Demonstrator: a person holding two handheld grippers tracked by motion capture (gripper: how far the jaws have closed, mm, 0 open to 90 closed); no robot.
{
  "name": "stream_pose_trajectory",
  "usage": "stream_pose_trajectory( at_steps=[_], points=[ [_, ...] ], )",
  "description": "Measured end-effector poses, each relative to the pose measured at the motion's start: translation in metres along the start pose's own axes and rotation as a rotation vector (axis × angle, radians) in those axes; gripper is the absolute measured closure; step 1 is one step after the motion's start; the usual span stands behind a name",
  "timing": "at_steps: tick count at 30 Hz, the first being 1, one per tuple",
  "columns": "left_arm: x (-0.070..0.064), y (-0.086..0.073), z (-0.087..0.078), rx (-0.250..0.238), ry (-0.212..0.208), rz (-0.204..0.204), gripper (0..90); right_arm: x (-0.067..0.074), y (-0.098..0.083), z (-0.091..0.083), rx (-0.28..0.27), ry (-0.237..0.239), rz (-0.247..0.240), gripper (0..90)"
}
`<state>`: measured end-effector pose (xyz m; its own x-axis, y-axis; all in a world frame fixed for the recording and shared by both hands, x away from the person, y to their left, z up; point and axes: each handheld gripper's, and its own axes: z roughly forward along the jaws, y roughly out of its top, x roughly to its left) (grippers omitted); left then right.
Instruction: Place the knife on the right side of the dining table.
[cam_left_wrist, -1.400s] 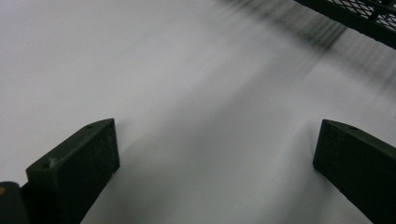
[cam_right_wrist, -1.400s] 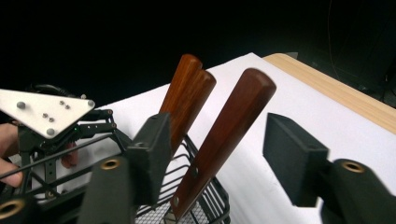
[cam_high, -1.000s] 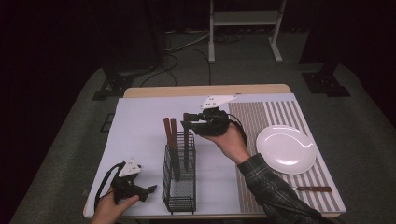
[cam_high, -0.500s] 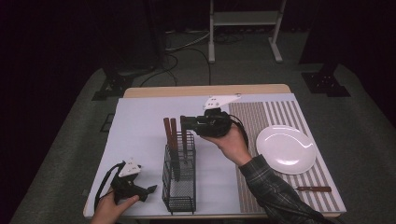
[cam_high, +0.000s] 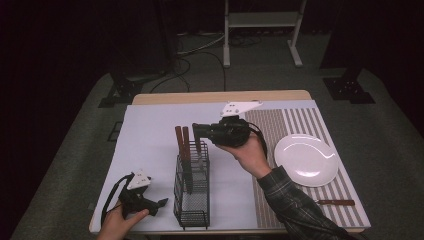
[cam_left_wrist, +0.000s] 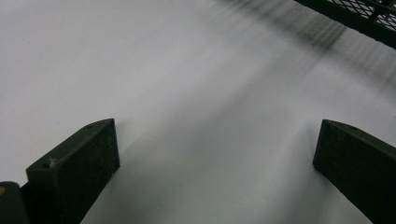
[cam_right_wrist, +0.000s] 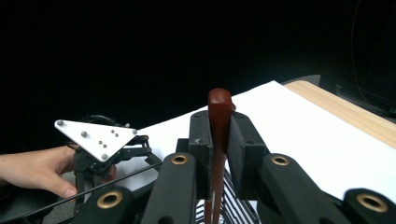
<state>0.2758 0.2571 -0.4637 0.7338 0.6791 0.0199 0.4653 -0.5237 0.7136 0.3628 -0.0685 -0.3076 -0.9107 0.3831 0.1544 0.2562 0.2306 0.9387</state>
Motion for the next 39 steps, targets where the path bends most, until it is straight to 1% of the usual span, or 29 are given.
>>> stream_pose_trajectory(
  at_steps=[8,19,25,26,31,32,38,39],
  points=[
    [0.0,0.0,0.0,0.0,0.0,0.0,0.0,0.0,0.009,-0.009,-0.038,0.003,0.002,79.6],
    [0.0,0.0,0.0,0.0,0.0,0.0,0.0,0.001,0.022,-0.022,-0.073,0.0,-0.002,79.6],
    [0.0,0.0,0.0,0.0,0.0,0.0,0.0,0.002,0.032,-0.03,-0.101,-0.001,-0.006,79.6],
    [0.0,0.0,0.0,0.0,0.0,0.0,0.0,0.002,0.035,-0.034,-0.114,0.008,-0.001,79.6],
    [0.0,0.0,0.0,0.002,0.0,0.002,0.0,0.001,0.042,-0.039,-0.13,0.01,0.005,79.6],
    [0.0,0.0,0.0,0.002,0.0,0.002,0.0,0.001,0.044,-0.04,-0.134,0.008,-0.002,79.6],
    [0.0,0.0,0.0,0.002,0.0,0.003,0.0,0.002,0.051,-0.047,-0.148,0.006,-0.002,79.6],
    [0.0,0.0,0.0,0.002,0.0,0.003,0.0,0.002,0.054,-0.05,-0.156,0.006,-0.001,79.6]
  ],
)
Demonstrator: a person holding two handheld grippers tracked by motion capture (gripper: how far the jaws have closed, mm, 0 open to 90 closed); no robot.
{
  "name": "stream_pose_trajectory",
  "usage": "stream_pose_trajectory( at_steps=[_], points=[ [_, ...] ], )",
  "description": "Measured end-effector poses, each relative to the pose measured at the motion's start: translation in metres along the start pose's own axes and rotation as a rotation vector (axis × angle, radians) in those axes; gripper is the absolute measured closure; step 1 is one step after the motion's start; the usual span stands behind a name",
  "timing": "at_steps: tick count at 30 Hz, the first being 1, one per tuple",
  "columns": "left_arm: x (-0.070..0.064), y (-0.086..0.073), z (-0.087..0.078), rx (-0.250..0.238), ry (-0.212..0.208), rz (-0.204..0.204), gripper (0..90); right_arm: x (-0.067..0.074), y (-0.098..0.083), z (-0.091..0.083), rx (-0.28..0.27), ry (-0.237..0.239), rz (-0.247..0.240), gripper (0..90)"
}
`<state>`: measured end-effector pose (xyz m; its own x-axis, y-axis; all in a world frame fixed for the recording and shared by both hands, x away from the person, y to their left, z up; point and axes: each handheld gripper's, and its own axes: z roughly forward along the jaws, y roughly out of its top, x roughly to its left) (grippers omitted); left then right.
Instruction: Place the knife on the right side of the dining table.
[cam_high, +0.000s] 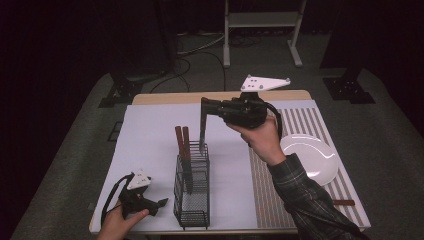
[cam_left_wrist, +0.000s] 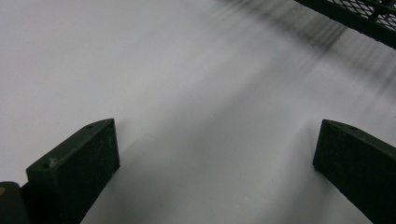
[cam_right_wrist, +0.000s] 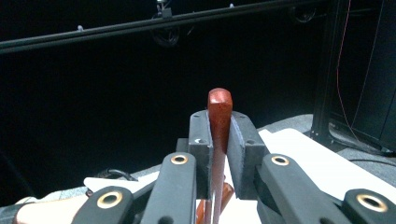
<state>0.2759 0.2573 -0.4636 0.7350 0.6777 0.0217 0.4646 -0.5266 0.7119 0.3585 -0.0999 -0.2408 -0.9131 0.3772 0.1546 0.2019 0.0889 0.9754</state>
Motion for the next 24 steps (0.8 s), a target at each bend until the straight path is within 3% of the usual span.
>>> stream_pose_trajectory(
  at_steps=[9,24],
  points=[
    [0.0,0.0,0.0,0.002,0.0,0.002,0.0,0.001,0.011,-0.009,-0.032,-0.005,-0.006,79.6],
    [0.0,0.0,0.0,0.002,0.0,0.002,0.0,-0.009,0.02,-0.033,-0.054,-0.08,-0.033,79.6]
  ],
)
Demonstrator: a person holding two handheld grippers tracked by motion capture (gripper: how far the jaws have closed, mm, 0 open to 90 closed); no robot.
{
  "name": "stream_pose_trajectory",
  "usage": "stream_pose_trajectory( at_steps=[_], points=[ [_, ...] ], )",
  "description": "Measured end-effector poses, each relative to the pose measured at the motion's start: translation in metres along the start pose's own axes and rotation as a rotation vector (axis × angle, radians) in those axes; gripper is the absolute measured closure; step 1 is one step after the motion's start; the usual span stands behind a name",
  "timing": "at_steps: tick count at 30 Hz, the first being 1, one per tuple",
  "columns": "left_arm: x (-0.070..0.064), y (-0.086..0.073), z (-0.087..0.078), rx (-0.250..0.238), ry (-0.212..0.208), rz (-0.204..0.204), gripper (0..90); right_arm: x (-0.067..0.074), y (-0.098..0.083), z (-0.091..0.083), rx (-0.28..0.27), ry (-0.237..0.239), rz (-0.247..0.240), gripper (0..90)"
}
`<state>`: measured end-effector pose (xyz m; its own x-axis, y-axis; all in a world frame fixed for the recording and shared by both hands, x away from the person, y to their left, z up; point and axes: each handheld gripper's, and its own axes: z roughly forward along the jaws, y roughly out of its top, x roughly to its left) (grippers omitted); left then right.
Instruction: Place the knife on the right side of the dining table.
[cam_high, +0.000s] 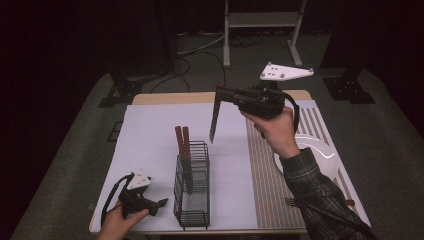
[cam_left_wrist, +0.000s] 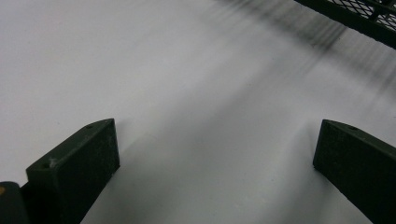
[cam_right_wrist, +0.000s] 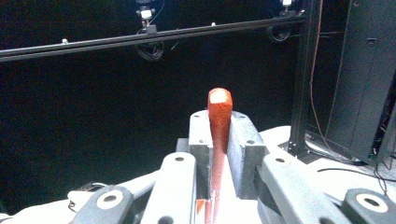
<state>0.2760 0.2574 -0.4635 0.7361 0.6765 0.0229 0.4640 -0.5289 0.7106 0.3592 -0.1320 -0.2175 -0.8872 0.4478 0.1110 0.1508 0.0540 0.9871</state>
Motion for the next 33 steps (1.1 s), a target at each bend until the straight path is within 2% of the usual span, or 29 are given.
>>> stream_pose_trajectory(
  at_steps=[7,20,33],
  points=[
    [0.0,0.0,0.0,-0.001,0.0,-0.002,0.0,-0.007,0.001,-0.012,-0.011,-0.035,0.005,79.6],
    [0.0,0.0,0.0,-0.001,0.0,-0.002,0.0,-0.027,-0.007,-0.025,0.007,-0.179,-0.044,79.6],
    [0.0,0.0,0.0,-0.004,0.0,-0.004,0.0,-0.054,-0.024,-0.034,-0.004,-0.272,-0.032,79.6]
  ],
)
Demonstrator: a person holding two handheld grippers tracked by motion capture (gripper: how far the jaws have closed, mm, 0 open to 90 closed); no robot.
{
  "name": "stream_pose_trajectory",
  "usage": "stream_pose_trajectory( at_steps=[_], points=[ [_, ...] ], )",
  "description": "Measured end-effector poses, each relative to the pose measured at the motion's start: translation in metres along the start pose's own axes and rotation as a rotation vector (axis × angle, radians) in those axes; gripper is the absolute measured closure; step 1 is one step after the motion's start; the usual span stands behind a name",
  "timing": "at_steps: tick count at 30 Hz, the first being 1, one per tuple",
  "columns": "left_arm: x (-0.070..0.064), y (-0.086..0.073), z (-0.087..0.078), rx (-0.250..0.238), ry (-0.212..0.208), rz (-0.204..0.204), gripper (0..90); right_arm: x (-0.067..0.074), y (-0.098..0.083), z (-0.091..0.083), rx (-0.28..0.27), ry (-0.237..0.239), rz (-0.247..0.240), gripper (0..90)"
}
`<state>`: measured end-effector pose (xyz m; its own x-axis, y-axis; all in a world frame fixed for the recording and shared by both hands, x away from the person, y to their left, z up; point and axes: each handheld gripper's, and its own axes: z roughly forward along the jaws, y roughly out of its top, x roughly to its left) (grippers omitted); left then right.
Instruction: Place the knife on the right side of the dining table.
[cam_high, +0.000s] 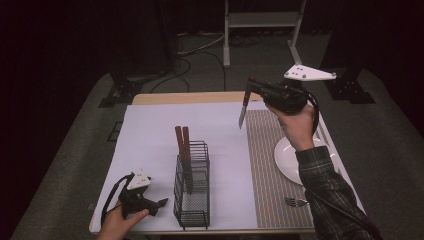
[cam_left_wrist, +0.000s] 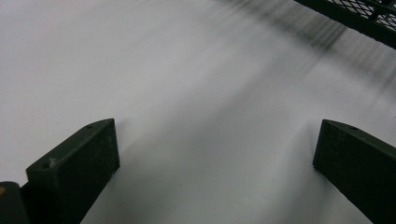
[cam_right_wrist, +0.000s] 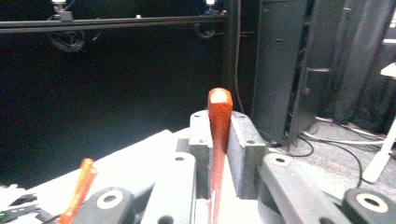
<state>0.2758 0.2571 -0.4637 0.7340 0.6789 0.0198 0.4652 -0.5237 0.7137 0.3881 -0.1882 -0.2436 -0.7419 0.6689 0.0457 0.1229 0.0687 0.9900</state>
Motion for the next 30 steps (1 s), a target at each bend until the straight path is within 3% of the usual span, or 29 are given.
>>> stream_pose_trajectory(
  at_steps=[7,20,30],
  points=[
    [0.0,0.0,0.0,-0.002,0.001,-0.001,0.0,-0.022,-0.015,-0.001,-0.002,-0.071,0.015,79.6],
    [0.0,0.0,0.0,0.0,0.001,0.003,0.0,-0.049,-0.046,0.004,0.036,-0.191,0.01,79.6],
    [0.0,0.0,0.0,0.0,0.001,0.001,0.0,-0.067,-0.069,0.007,0.059,-0.254,0.034,79.6]
  ],
)
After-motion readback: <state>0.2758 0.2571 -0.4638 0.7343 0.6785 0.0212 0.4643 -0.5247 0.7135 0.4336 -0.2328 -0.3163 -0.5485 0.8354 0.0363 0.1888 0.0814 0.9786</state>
